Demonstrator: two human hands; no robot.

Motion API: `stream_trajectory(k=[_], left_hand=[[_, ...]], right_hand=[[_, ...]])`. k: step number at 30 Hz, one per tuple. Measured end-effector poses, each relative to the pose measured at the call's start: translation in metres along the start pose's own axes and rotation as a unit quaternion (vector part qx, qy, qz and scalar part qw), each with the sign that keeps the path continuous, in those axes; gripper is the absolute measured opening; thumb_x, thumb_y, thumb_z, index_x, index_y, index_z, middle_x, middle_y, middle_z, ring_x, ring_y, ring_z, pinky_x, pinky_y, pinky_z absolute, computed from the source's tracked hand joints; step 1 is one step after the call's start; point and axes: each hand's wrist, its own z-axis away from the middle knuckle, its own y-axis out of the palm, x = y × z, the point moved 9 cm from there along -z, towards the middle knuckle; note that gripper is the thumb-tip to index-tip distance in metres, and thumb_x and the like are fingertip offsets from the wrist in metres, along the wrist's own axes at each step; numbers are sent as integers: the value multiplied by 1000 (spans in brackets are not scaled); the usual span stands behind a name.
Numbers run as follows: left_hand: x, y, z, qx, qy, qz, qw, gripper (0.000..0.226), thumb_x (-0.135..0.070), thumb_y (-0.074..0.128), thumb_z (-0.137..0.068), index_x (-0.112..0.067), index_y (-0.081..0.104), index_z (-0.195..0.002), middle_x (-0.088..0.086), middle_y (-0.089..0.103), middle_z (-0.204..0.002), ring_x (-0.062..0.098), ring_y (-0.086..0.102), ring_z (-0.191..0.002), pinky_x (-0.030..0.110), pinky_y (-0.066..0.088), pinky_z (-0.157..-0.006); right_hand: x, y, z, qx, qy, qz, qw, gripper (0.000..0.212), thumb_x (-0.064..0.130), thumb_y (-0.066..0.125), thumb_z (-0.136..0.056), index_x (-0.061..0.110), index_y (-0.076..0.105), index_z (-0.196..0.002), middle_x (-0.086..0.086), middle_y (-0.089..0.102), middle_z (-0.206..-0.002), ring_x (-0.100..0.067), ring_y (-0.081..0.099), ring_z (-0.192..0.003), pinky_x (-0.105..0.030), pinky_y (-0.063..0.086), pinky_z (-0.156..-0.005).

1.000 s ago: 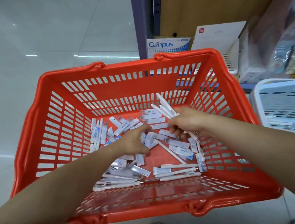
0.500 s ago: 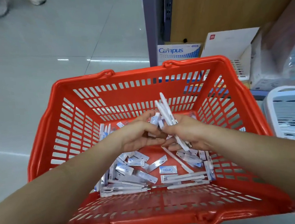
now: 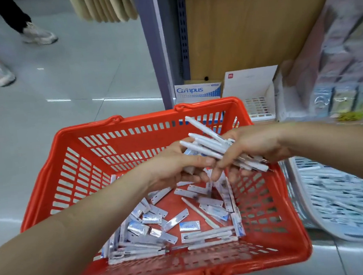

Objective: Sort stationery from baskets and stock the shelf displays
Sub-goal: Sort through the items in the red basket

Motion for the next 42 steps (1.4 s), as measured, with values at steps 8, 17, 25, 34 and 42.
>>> stream_trajectory(k=[8,17,25,34,42], left_hand=[[-41,36,-6,-36,13,66,997,33,-1,43,-91,-18,63,-110,5,58,-63,19,65,-57,21,52,-53],[-86,117,-35,-33,14,27,999,19,-1,44,-91,-3,60,-101,15,68,-78,18,59,-60,19,44,-45],[-66,201,-91,-31,-29,-188,981,9,-13,55,-95,-12,61,-102,7,59,-79,15,54,-59,22,51,-53],[-24,239,-146,-84,-63,-192,976,14,-21,52,-98,-12,61,-104,6,67,-85,17,66,-62,25,53,-56],[-34,293,-165,-140,37,-74,987,4,-14,57,-95,-12,56,-98,8,70,-86,18,66,-71,29,54,-67]], right_hand=[[13,-63,82,23,-65,-11,998,7,10,64,-87,13,61,-92,-14,60,-78,-16,53,-50,-24,43,-45],[-125,-138,168,-6,-33,9,999,27,30,74,-82,10,58,-92,-12,51,-73,-16,44,-53,-22,38,-50],[-268,-166,116,-142,157,284,935,14,27,58,-96,13,57,-99,1,59,-74,-11,51,-58,-23,39,-54],[-286,-198,116,-284,128,218,925,36,22,55,-96,18,55,-132,-7,58,-130,-23,58,-110,-23,41,-78],[-243,-153,160,-160,-145,-609,763,51,55,41,-97,13,65,-111,-13,67,-94,-36,66,-96,-59,51,-87]])
